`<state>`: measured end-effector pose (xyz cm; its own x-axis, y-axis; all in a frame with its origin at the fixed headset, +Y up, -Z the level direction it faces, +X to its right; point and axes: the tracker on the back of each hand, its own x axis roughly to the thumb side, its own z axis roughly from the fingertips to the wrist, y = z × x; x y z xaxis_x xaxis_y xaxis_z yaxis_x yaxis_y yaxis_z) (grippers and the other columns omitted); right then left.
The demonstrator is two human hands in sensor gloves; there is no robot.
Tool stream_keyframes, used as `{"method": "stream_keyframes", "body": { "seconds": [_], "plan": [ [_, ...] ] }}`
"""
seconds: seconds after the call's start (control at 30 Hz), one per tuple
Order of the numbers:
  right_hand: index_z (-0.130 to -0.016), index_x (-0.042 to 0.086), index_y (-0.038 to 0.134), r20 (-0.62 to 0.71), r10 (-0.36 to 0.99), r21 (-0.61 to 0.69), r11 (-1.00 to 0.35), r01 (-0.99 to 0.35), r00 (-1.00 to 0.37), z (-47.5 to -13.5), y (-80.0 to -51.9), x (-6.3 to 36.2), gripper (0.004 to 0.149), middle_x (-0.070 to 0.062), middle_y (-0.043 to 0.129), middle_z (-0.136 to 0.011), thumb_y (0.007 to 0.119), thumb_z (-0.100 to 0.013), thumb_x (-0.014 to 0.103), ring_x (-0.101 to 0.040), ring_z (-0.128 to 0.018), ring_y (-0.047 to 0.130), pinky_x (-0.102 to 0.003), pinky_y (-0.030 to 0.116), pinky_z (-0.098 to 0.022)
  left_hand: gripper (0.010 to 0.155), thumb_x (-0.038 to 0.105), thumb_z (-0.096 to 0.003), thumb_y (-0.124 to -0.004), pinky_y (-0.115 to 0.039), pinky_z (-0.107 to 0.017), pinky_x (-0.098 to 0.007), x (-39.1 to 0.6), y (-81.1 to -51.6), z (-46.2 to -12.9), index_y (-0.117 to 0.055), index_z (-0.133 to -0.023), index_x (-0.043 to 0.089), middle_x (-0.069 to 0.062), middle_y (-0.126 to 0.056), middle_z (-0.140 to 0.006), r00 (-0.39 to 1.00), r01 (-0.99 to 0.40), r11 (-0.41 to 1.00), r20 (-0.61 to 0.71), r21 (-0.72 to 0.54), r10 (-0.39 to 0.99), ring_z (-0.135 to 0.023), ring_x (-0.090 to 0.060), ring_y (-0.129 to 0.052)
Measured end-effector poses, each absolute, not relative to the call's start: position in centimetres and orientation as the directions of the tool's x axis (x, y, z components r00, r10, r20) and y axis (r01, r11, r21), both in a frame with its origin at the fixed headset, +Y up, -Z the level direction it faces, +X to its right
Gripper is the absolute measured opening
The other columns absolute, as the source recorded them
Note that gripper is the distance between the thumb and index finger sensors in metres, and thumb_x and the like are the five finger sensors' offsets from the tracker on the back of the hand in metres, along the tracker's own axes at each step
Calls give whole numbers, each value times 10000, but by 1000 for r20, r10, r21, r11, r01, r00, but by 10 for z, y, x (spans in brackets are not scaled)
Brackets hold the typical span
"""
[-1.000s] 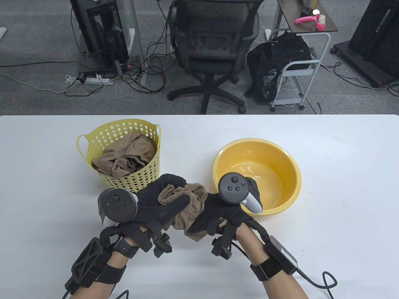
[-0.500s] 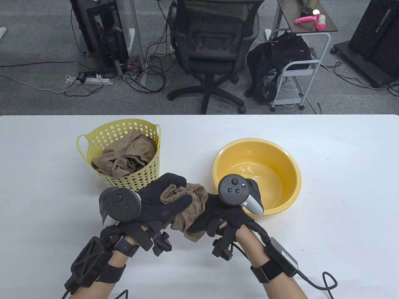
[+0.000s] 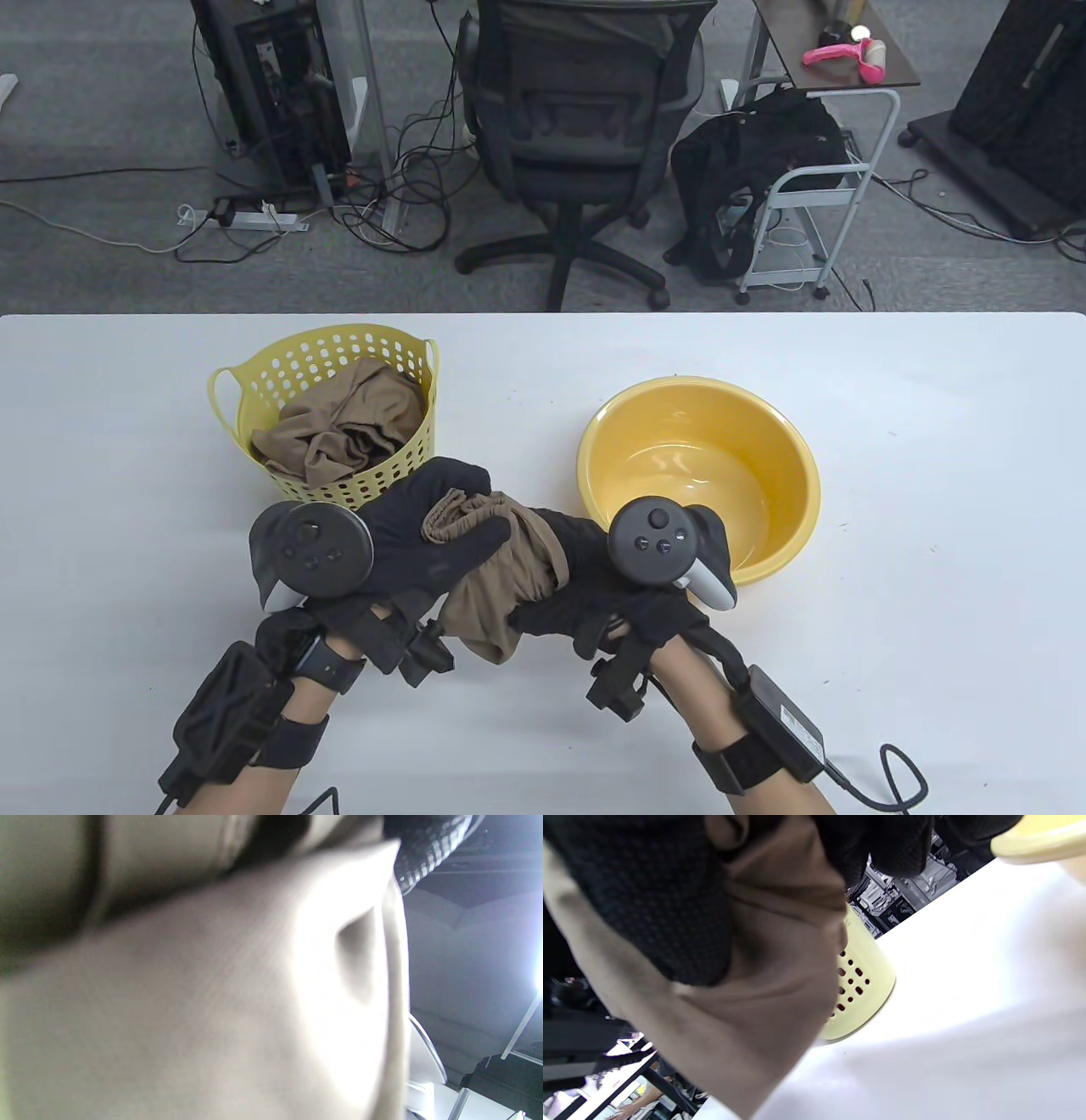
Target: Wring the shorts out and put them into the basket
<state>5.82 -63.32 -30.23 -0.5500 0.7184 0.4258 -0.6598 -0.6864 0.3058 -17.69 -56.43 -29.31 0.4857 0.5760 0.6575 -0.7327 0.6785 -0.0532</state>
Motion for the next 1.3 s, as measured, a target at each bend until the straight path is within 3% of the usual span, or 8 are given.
{"method": "stream_keyframes", "body": {
  "seconds": [0.27, 0.6, 1.13, 1.3],
  "plan": [
    [-1091, 121, 506, 451, 568, 151, -809, -568, -688, -291, -642, 74, 958, -266, 486, -1105, 990, -383, 549, -579, -1016, 436, -790, 410, -651, 515, 537, -567, -803, -712, -614, -644, -188, -552, -299, -645, -944, 223, -186, -797, -939, 537, -713, 702, 640, -4, 549, -699, -409, -934],
    [-1118, 132, 461, 416, 429, 18, -886, -464, -802, -283, -666, 92, 994, -288, 381, -1132, 859, -411, 704, -599, -1027, 303, -836, 288, -625, 550, 532, -565, -797, -684, -643, -655, -211, -535, -312, -599, -979, 229, -185, -746, -999, 611, -699, 711, 581, 78, 537, -766, -424, -913],
    [-1122, 134, 429, 425, 334, -9, -928, -373, -841, -275, -675, 92, 1007, -284, 370, -1131, 828, -411, 726, -588, -1032, 280, -836, 246, -616, 601, 422, -534, -842, -586, -722, -663, -238, -494, -340, -514, -1016, 277, -177, -563, -1142, 711, -648, 730, 520, 220, 474, -962, -485, -769],
    [-1122, 136, 429, 424, 327, -24, -928, -372, -844, -274, -673, 94, 1004, -283, 370, -1132, 827, -413, 725, -587, -1033, 280, -837, 241, -614, 600, 358, -515, -882, -551, -737, -664, -246, -486, -352, -531, -997, 298, -150, -512, -1170, 791, -547, 793, 478, 270, 382, -1017, -495, -700]
  ]
}}
